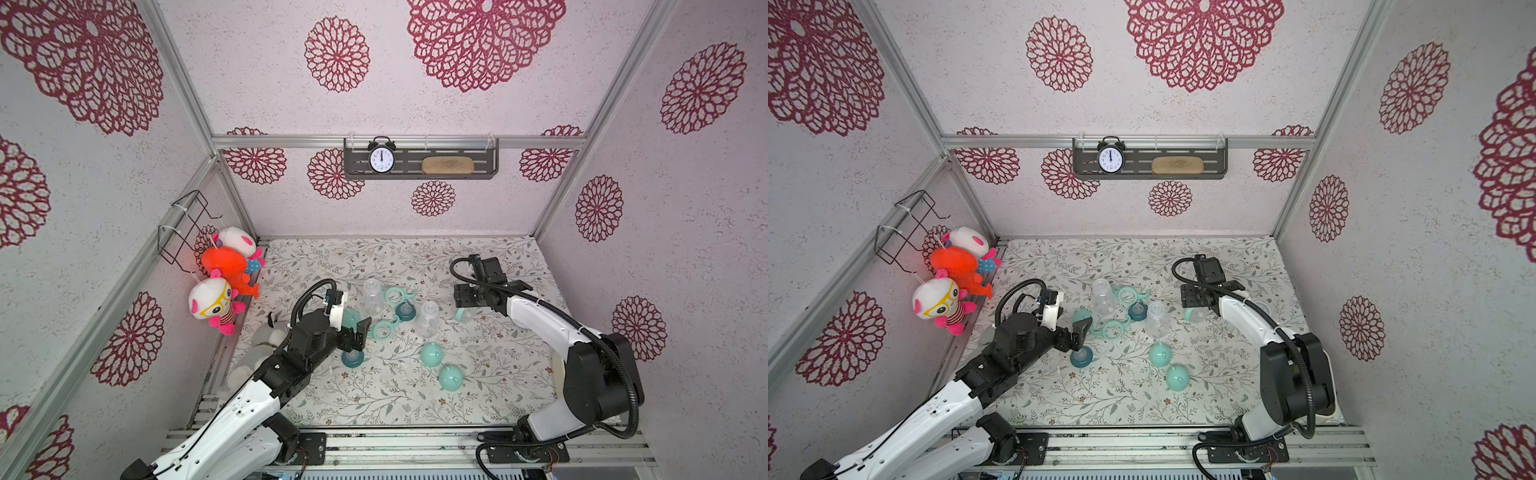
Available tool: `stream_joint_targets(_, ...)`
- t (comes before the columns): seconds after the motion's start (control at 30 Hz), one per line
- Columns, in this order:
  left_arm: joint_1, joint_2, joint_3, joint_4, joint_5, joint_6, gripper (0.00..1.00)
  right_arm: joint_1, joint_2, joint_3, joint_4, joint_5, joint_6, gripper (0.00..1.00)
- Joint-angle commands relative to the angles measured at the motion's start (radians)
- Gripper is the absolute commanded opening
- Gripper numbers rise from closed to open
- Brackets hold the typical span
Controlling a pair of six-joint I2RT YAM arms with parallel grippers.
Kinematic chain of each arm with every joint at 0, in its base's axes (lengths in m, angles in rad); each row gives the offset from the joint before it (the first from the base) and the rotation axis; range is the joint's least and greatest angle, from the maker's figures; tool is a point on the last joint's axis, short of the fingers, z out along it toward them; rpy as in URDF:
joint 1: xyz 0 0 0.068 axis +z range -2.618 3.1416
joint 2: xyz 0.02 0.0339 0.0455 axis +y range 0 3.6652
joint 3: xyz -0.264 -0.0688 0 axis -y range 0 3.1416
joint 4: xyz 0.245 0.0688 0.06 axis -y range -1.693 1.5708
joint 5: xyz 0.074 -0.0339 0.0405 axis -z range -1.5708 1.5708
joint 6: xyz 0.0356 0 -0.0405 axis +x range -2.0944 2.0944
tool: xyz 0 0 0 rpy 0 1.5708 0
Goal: Assemble the baby bottles
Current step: Place the baby bottle at the center of the board.
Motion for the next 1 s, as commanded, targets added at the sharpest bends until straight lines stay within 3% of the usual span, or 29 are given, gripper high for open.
stream_joint_targets(0.0, 0.008, -0.011, -0.006, 0.006, 0.006, -0.010, 0.98, -0.009, -0.008, 0.035, -0.022, -0.013, -0.012, 0.81)
stream_joint_targets(0.33, 0.007, -0.002, 0.001, 0.009, 0.012, -0.006, 0.98, -0.013, -0.011, 0.086, -0.086, 0.012, -0.037, 0.89)
stream_joint_targets(0.57, 0.008, 0.011, 0.001, 0.008, 0.010, -0.006, 0.98, -0.001, -0.104, 0.094, -0.157, 0.006, -0.038, 0.95)
stream_joint_targets(0.97, 0.019, 0.042, 0.019, 0.008, 0.043, -0.002, 0.98, 0.159, -0.345, 0.042, -0.351, 0.094, 0.081, 0.99)
